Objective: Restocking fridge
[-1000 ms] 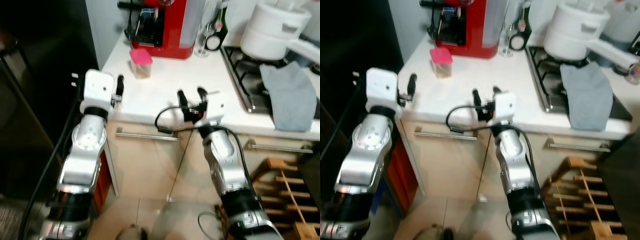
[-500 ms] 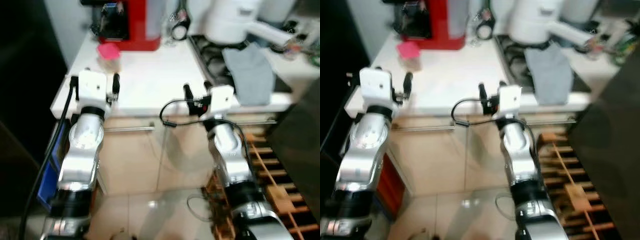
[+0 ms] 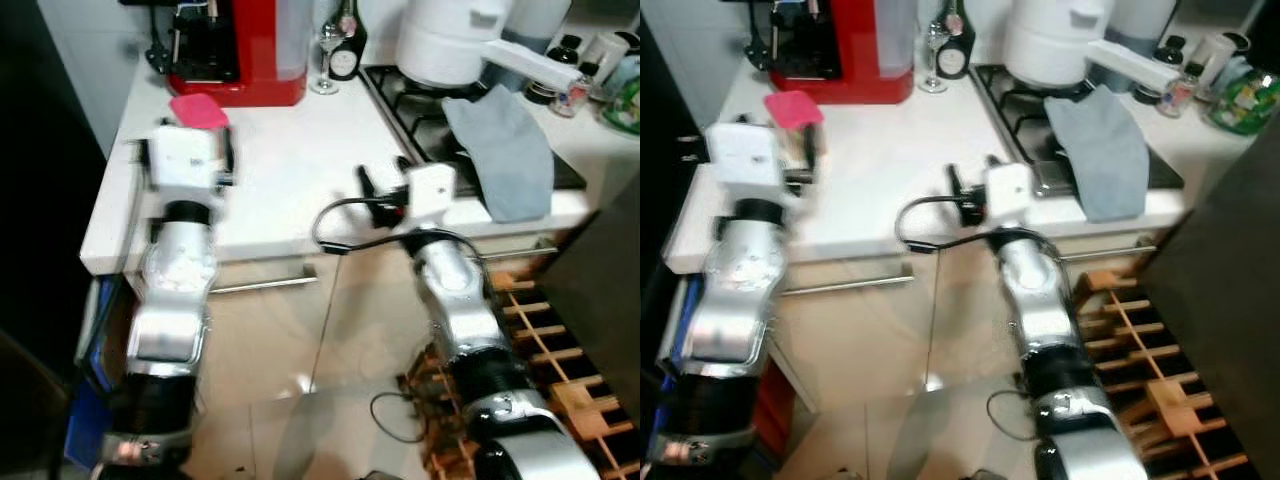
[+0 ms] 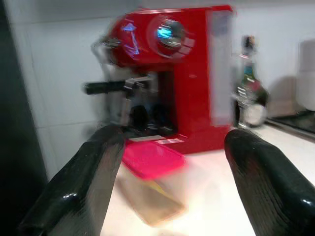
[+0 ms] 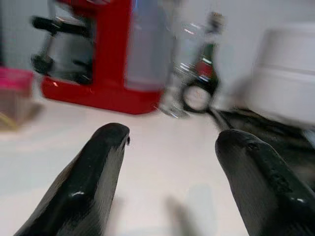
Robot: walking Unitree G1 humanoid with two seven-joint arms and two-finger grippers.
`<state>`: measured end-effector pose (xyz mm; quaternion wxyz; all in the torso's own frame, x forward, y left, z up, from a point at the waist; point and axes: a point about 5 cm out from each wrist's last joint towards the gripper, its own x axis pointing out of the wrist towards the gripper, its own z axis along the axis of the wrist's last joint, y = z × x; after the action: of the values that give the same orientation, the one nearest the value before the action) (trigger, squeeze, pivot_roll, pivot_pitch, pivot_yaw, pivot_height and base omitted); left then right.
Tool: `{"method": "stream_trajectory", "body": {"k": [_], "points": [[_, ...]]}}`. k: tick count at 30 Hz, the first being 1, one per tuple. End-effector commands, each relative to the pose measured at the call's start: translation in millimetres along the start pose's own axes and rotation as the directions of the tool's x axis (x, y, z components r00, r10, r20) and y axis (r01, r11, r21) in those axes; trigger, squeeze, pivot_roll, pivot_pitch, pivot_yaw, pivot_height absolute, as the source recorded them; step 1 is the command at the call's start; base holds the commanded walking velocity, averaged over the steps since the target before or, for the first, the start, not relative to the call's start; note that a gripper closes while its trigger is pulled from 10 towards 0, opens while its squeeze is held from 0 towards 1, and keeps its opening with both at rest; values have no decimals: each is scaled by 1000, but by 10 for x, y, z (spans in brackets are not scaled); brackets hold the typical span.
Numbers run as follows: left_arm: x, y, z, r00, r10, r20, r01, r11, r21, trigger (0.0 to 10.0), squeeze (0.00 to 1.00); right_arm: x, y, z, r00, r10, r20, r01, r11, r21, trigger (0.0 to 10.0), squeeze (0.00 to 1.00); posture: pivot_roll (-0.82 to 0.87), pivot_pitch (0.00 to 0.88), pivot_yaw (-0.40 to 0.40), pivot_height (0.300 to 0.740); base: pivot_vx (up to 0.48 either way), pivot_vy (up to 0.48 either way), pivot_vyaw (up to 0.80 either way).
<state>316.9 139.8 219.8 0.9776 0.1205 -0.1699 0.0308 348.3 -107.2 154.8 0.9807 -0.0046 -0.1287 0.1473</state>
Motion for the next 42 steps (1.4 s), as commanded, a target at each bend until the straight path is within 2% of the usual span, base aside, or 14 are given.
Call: {"method": "stream_trajectory", "body": {"k": [1, 5, 7, 11, 17, 18, 19, 20, 25, 28, 30, 37, 38, 42], "points": [[68, 71, 126, 998, 12, 56, -12, 1000, 4, 10000, 0, 70, 111, 100, 998, 45, 45, -45, 999, -5, 10000, 0, 115, 0, -69, 740, 296, 379, 0], [133, 46, 240, 994, -19, 106, 16, 999, 30, 10000, 0, 124, 100, 252, 993, 44, 109, -43, 999, -11, 10000, 0, 111, 0, -64, 740, 299, 376, 0], [172, 3, 256, 993, -39, 114, 26, 994, 109, 10000, 0, 170, 70, 348, 990, 26, 140, -26, 1000, -4, 10000, 0, 110, 0, -62, 740, 0, 0, 0], [243, -37, 142, 998, -54, 27, 51, 994, 102, 10000, 0, 225, -15, 405, 989, -17, 149, 15, 1000, 14, 10000, 0, 104, 0, -57, 740, 0, 0, 0], [306, -13, 30, 997, -57, -48, 58, 998, 18, 10000, 0, 298, -181, 377, 990, -97, 101, 90, 993, 72, 10000, 0, 99, 0, -58, 740, 0, 0, 0], [383, 41, -60, 994, -25, -108, 28, 999, 31, 10000, 0, 351, -280, 376, 989, -130, 73, 126, 990, 57, 10000, 0, 103, 0, -62, 740, 0, 0, 0], [383, 41, -60, 994, -25, -108, 28, 999, 31, 10000, 0, 351, -280, 376, 989, -130, 73, 126, 990, 57, 10000, 0, 103, 0, -62, 740, 0, 0, 0], [469, 111, -122, 990, 11, -144, -4, 999, 52, 10000, 0, 404, -369, 372, 987, -158, 39, 157, 987, 29, 10000, 0, 104, 0, -65, 740, 0, 0, 0], [538, 173, -172, 984, 22, -176, -7, 997, 83, 10000, 0, 426, -481, 385, 980, -197, 21, 198, 980, -14, 10000, 0, 113, 0, -77, 740, 0, 0, 0], [701, 203, -261, 972, 13, -233, 12, 994, 106, 10000, 0, 451, -699, 398, 958, -285, -19, 282, 954, -100, 10000, 0, 104, 16, -77, 740, 0, 0, 0], [750, 206, -280, 969, 17, -246, 12, 993, 114, 10000, 0, 461, -735, 403, 955, -296, -27, 292, 951, -104, 10000, 0, 99, 25, -75, 740, 0, 0, 0], [848, 159, -302, 965, 17, -263, 19, 991, 131, 10000, 0, 485, -723, 326, 954, -287, -91, 279, 956, -88, 10000, 0, 93, 72, -74, 740, 0, 0, 0], [883, 97, -323, 962, 10, -271, 26, 991, 129, 10000, 0, 487, -679, 222, 948, -274, -164, 271, 962, -41, 10000, 0, 93, 101, -70, 740, 0, 0, 0], [905, 34, -334, 962, 0, -274, 37, 991, 130, 10000, 0, 485, -622, 129, 938, -260, -228, 267, 964, 3, 10000, 0, 89, 113, -68, 740, 0, 0, 0]]}}
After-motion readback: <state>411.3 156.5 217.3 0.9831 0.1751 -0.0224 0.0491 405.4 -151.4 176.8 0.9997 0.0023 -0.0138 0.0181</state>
